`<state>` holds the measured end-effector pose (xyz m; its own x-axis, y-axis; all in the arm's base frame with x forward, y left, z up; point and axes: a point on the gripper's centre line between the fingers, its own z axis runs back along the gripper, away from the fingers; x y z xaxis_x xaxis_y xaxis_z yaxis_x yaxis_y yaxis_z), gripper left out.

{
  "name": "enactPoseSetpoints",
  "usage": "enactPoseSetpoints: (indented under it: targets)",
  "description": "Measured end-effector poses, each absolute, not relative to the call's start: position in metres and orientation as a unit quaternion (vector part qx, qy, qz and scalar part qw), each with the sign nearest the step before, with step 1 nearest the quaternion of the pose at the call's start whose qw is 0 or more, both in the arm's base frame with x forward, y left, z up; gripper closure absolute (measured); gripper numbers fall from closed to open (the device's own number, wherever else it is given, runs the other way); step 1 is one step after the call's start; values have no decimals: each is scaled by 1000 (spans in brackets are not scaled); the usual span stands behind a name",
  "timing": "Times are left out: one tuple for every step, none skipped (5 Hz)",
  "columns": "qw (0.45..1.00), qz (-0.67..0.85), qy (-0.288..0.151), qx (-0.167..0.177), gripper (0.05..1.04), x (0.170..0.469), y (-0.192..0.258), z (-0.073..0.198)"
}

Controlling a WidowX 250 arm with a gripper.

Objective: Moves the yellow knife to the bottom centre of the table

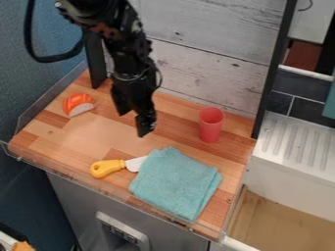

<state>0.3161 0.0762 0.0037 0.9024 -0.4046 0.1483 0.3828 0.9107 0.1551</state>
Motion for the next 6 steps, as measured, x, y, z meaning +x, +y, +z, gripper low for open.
enactPoseSetpoints:
  targets:
    - [972, -203, -81, 83, 83, 308, 83, -2]
    - [971, -210, -74, 86, 83, 297, 95, -8]
    - [970, -220, -46, 92, 83, 288, 101, -20]
    - [971, -222, -19, 84, 83, 279, 106, -39]
    - [968, -238, -7, 82, 83, 276, 106, -52]
    - [966, -246, 2, 76, 83, 270, 104, -60]
